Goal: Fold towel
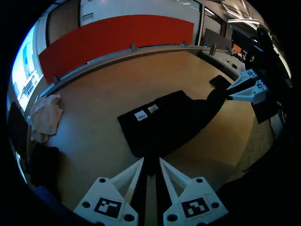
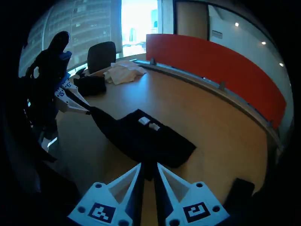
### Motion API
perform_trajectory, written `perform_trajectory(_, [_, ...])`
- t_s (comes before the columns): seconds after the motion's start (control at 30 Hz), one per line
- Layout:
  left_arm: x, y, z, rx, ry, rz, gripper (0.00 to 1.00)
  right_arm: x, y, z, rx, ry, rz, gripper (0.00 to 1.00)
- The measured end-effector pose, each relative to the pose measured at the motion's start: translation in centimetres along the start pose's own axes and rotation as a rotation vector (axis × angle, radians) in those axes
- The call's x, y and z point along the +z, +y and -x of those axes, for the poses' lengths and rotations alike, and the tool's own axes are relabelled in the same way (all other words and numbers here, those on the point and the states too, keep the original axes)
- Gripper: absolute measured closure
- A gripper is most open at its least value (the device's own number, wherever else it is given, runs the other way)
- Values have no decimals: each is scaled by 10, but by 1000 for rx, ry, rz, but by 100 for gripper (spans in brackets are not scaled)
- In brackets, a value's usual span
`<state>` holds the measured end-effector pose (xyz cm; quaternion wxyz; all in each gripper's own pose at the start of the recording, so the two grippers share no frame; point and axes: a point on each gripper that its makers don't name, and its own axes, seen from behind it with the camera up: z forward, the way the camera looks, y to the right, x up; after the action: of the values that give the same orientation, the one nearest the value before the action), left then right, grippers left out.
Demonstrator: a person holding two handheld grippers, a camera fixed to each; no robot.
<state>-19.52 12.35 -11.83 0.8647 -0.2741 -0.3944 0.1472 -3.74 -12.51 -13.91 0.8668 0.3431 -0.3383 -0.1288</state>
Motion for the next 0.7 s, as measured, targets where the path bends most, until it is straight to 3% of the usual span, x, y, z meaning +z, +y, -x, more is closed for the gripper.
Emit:
perform_trajectory(0.37, [19,-10,-10,-7,4,-4,87,18,23,-4,-5,-20,18,85])
perform_trajectory(0.7, [51,-26,-25,10,4,-11,87,43,51,-7,-7,-41,35,85])
